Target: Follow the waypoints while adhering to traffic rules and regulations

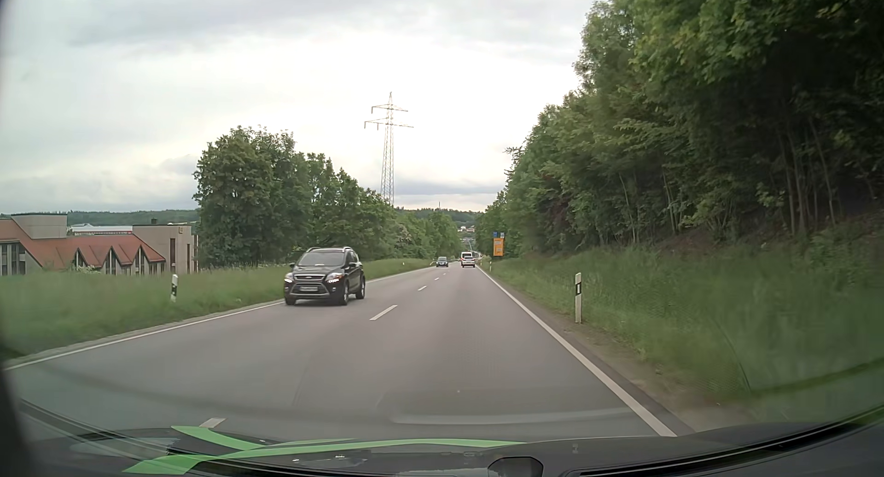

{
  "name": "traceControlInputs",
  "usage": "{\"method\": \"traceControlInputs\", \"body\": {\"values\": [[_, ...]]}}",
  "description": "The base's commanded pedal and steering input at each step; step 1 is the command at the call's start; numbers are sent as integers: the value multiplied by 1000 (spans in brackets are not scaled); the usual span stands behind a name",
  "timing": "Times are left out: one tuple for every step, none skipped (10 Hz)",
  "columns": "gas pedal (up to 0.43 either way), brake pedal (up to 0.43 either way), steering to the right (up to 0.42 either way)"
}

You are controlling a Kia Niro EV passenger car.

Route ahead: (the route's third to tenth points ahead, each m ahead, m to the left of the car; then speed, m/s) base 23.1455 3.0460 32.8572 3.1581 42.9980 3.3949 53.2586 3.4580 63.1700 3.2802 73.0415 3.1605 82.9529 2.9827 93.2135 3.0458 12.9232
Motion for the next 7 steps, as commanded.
{"method": "traceControlInputs", "body": {"values": [[8, 0, 1], [28, 0, 1], [28, 0, 1], [28, 0, 1], [28, 0, 1], [28, 0, 1], [28, 0, 1]]}}
